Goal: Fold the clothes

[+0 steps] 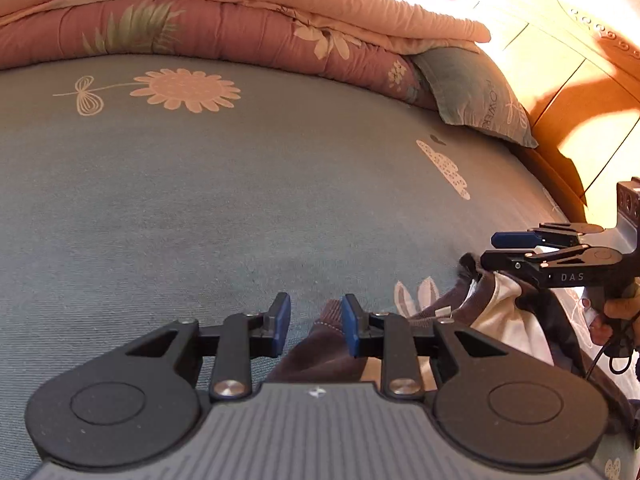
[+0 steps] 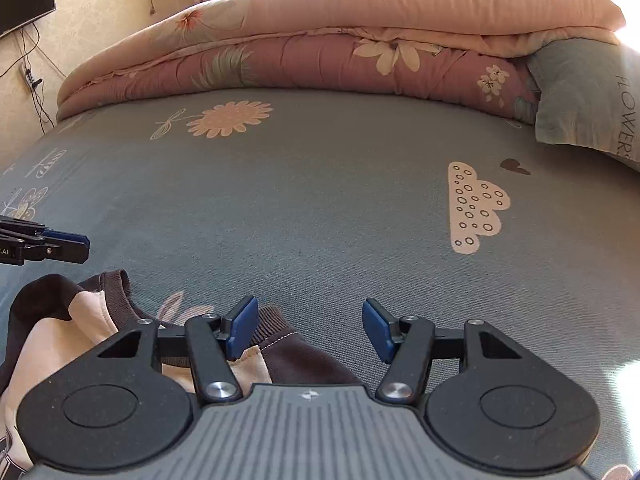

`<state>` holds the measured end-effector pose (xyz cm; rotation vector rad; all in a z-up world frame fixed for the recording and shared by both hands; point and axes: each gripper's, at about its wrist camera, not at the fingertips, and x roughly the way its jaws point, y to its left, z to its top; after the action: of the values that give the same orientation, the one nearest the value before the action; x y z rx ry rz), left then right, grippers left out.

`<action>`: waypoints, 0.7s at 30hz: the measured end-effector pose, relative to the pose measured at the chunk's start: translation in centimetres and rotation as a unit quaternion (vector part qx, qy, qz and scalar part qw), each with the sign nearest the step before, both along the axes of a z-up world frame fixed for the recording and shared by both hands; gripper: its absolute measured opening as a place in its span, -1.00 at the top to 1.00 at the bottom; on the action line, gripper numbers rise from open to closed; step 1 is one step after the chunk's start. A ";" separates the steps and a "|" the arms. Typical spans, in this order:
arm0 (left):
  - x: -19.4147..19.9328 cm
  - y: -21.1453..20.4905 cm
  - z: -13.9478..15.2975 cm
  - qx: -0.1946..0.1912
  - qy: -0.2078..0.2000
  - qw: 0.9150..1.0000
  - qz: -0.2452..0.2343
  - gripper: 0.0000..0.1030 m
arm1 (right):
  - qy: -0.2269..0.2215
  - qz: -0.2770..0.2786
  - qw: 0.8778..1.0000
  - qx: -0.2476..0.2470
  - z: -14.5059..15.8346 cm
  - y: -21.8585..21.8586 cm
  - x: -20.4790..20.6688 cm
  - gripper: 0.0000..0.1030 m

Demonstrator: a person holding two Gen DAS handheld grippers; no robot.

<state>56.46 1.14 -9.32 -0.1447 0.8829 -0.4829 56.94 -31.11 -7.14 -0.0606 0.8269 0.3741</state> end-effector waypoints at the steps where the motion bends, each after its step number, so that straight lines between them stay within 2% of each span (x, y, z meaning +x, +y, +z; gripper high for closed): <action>1: -0.5 -0.5 -0.7 0.015 0.003 1.000 -0.007 0.48 | 0.005 0.008 1.000 -0.010 -0.7 0.3 -0.2 -0.25; 2: -1.1 -0.8 -1.2 0.029 0.004 0.999 -0.017 0.48 | 0.008 0.015 1.000 -0.022 -1.3 0.5 -0.7 -0.25; 4: -3.4 -0.9 -1.8 0.048 -0.023 0.998 -0.031 0.48 | 0.000 0.029 0.998 -0.052 -2.4 0.6 -2.4 -0.25; 6: -4.7 -0.7 -1.9 0.049 -0.027 0.998 -0.038 0.48 | -0.013 0.029 0.998 -0.051 -3.0 0.0 -4.5 -0.25; 8: -5.2 -0.5 -1.6 0.049 -0.026 0.997 -0.046 0.48 | -0.008 0.030 0.999 -0.034 -2.9 -0.6 -5.5 -0.25; 10: -4.3 -0.3 -1.1 0.039 -0.026 0.998 -0.038 0.49 | 0.002 0.036 0.999 -0.037 -2.4 -0.6 -5.2 -0.25; 12: -3.3 -0.2 -0.6 0.029 -0.026 0.999 -0.029 0.48 | -0.012 0.037 0.999 -0.031 -1.4 -0.4 -4.1 -0.25; 14: -2.3 -0.3 -1.2 0.023 -0.006 0.999 -0.034 0.48 | -0.033 0.035 0.999 -0.018 -0.6 -0.4 -2.8 -0.26; 15: -1.8 -0.4 -1.5 0.019 0.004 0.999 -0.037 0.47 | -0.022 0.039 0.999 -0.016 -0.9 -0.3 -2.0 -0.26; 17: -2.2 -0.7 -1.6 0.027 -0.001 0.999 -0.045 0.48 | -0.001 0.046 0.999 -0.012 -1.7 -0.1 -0.3 -0.26; 21: -4.2 -1.6 -1.5 0.071 -0.036 0.994 -0.075 0.53 | 0.001 0.088 0.996 -0.024 -2.7 0.4 -1.8 -0.29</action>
<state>52.25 -0.45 -10.85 0.0697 0.8573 -0.5595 55.14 -30.69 -9.83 -0.1791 0.8351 0.5209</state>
